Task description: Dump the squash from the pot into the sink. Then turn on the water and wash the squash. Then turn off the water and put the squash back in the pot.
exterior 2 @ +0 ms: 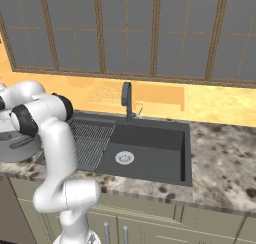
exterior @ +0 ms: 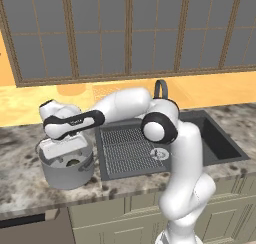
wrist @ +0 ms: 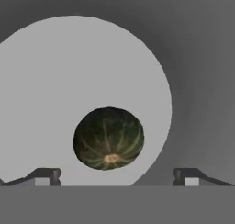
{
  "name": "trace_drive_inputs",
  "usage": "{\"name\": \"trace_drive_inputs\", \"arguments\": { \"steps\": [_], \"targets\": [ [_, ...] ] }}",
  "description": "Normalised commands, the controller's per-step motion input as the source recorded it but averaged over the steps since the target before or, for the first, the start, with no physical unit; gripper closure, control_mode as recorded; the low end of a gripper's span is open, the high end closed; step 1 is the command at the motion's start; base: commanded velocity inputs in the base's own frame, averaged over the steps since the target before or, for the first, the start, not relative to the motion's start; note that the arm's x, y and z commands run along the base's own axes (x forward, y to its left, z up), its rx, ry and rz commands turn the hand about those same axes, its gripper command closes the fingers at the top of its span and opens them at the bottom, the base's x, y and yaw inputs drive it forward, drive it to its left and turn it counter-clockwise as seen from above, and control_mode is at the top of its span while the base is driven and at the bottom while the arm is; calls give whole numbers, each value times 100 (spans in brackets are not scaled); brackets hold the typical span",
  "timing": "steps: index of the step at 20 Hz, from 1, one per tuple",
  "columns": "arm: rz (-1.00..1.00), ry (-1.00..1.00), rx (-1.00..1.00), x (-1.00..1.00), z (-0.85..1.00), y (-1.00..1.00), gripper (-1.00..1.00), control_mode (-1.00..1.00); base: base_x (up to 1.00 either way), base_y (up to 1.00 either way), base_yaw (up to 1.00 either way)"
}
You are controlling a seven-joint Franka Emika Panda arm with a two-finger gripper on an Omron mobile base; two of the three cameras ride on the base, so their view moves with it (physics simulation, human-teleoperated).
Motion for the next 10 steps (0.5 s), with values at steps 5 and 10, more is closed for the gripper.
{"name": "trace_drive_inputs", "arguments": {
  "steps": [5, 10],
  "targets": [
    [0, -2, 0, -7, 68, -14, -100, -100, 0, 0, 0],
    [0, -2, 0, -15, 72, -25, -100, -100, 0, 0, 0]
  ]
}}
